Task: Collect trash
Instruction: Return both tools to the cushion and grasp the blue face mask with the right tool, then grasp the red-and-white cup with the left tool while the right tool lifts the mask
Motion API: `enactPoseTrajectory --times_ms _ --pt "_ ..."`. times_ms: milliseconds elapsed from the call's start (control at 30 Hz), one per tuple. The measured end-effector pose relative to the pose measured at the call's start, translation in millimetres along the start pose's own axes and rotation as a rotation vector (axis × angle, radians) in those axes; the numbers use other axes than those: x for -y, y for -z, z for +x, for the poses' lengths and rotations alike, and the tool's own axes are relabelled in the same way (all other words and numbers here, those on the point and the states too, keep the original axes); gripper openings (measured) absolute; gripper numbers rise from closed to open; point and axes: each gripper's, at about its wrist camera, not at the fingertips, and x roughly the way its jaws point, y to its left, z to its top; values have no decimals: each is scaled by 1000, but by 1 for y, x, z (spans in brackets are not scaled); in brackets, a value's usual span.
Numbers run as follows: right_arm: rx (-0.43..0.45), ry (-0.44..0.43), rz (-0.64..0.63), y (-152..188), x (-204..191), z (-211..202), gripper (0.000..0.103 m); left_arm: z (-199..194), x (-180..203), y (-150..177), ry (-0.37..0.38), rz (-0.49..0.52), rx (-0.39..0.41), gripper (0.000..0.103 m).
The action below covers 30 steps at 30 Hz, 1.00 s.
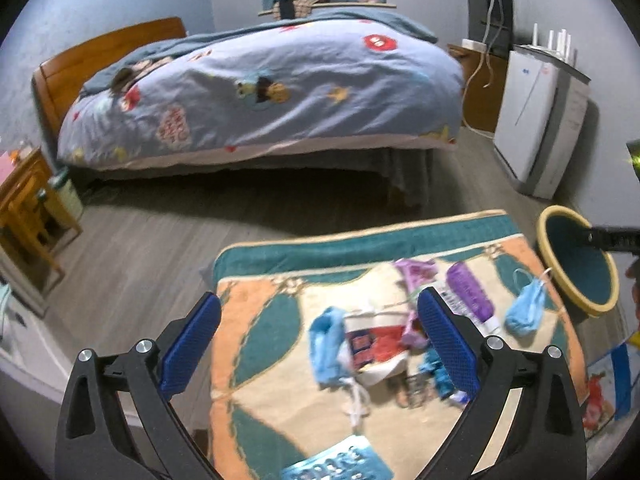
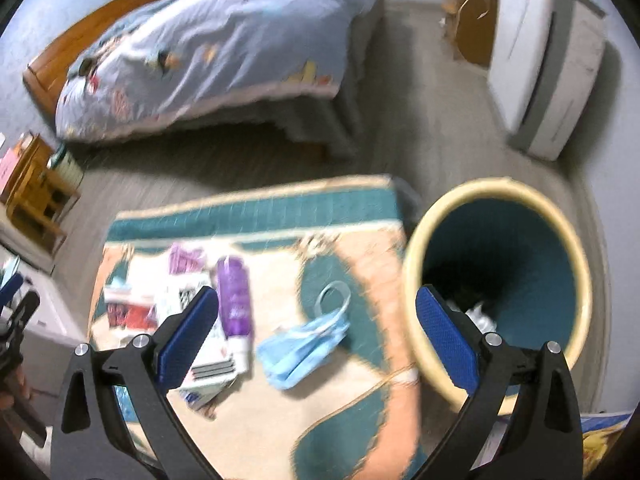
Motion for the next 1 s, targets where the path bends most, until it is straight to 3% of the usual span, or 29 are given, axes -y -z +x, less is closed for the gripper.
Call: enactPoseTrajectory --times_ms 200,400,700,733,767,833,1000 --pt "-120 31 104 14 -5 30 97 22 -9 8 37 -56 -62 97" --pt "-148 72 154 20 -5 46 97 51 4 20 -3 13 -105 97" --pt "-202 105 180 19 -1 73 96 83 20 29 64 52 -181 94" --pt "-210 108 178 20 -2 76 94 84 20 29 70 48 -187 88" --pt "-220 107 177 20 -2 79 88 86 20 29 80 40 -195 76" --pt "-249 91 182 22 -1 85 76 92 21 29 112 24 -222 63" --pt "-299 78 167 26 -2 96 47 99 29 32 149 35 -259 40"
